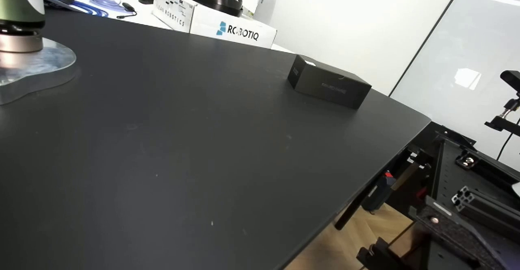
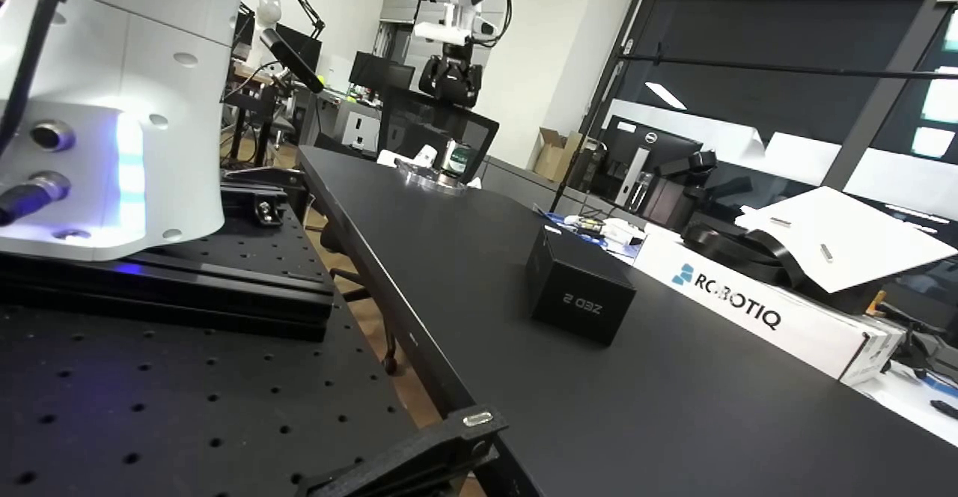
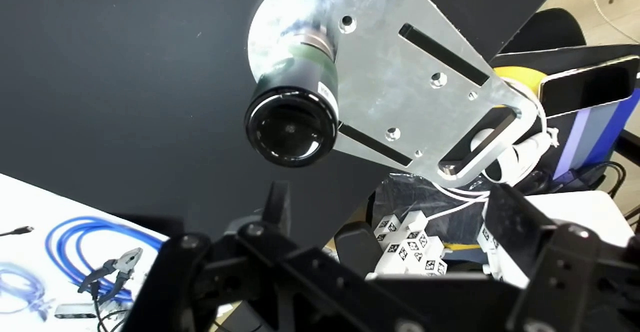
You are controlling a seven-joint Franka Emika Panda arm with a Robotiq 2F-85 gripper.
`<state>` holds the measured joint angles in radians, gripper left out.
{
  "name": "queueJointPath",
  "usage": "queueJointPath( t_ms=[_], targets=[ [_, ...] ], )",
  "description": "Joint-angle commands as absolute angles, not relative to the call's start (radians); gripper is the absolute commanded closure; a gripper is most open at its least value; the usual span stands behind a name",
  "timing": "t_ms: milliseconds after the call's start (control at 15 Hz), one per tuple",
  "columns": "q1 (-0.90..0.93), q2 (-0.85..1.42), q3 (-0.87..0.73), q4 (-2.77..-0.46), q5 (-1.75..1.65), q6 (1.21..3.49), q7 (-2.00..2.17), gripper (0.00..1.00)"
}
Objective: Remove the bottle from the top of the box and put it on top of the silver object on the left
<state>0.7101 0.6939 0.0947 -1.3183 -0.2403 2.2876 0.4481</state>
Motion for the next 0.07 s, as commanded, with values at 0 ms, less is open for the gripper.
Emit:
queueJointPath(
  t_ms=[0],
  targets=[
    [0.71, 0.69, 0.093, -1.326, -0.24, 2.288, 0.449, 0.0]
  ],
)
